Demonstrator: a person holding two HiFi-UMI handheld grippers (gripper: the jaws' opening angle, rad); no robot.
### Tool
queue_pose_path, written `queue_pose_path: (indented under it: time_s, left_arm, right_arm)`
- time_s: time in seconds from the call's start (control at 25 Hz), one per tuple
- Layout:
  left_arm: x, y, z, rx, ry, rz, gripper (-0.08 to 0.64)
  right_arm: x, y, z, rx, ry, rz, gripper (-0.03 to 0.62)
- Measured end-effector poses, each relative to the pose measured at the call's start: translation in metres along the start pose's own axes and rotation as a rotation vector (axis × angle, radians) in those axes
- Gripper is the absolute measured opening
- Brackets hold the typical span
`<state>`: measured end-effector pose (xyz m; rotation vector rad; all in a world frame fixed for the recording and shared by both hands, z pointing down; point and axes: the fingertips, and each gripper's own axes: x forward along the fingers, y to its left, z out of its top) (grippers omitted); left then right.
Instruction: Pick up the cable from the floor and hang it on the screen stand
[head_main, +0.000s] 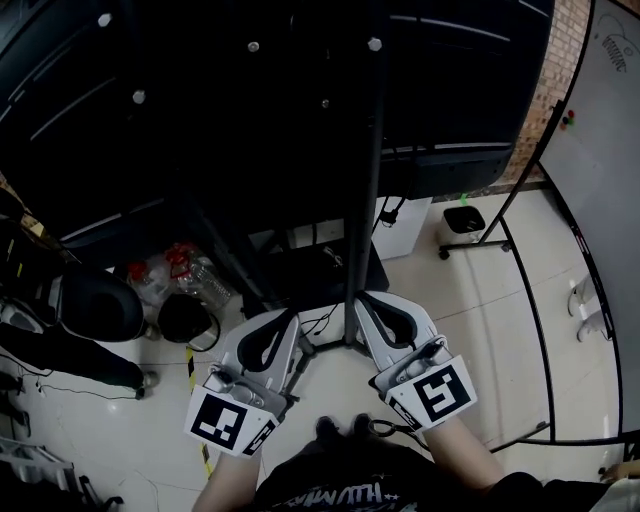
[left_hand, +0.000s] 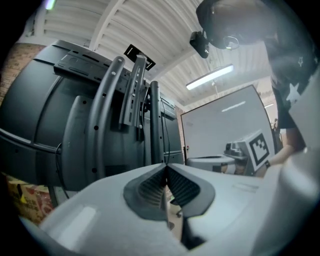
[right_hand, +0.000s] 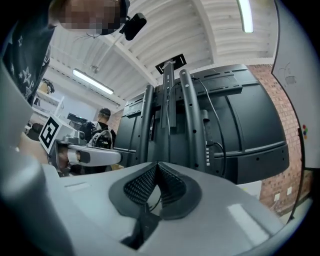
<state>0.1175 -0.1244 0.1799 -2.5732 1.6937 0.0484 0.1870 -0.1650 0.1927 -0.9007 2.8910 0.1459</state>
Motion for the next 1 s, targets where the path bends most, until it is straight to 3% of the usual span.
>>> queue_pose_path:
  time_s: [0.32, 1.0]
  left_arm:
    - [-0.006, -0.003, -0.020, -0.042, 0.028, -0.005, 0.003]
    - [0.004, -0.008, -0.022, -0.059, 0.025, -0.020, 0.003]
  right_arm:
    - [-0.003, 0.014, -0.025, 0.011, 0.052, 0.016, 0.008]
    - [-0.001, 0.004, -0.025, 0.001, 0.078, 0.010, 0.008]
